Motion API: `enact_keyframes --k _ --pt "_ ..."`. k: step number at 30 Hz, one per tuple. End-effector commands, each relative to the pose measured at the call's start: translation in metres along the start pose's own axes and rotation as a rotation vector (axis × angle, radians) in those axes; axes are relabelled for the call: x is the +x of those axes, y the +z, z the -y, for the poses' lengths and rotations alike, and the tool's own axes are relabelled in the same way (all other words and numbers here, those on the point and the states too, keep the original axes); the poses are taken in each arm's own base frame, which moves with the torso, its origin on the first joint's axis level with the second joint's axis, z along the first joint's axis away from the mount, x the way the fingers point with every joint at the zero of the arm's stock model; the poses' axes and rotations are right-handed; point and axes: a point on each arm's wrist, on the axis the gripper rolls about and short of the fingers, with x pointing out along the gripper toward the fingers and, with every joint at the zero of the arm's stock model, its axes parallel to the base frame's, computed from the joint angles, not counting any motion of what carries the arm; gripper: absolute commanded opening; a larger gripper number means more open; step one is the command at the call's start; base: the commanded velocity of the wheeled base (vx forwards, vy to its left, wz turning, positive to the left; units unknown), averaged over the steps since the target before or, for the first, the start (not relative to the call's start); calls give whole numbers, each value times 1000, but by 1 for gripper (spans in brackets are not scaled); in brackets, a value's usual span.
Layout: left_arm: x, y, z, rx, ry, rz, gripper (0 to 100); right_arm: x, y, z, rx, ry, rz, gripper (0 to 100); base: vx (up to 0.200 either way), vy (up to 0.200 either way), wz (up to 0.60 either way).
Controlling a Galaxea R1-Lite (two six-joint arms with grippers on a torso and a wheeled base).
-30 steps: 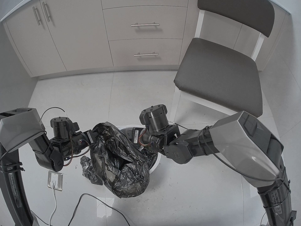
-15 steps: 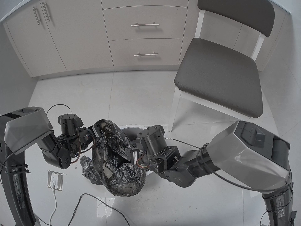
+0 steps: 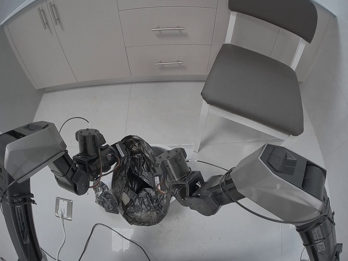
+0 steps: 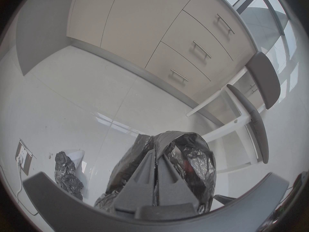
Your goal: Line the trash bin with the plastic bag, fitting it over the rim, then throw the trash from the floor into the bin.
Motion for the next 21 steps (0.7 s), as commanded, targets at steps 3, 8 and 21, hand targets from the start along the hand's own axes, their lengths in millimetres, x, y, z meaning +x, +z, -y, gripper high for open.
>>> enact_keyframes --k 3,8,21 --pt "5 6 8 -13 -19 11 0 29 -6 22 -12 -116 14 100 0 0 0" --pt "7 5 7 -16 -20 12 0 34 2 32 4 -138 32 100 0 0 0" --pt "9 5 10 -16 -28 12 0 38 11 55 11 -295 65 100 0 0 0"
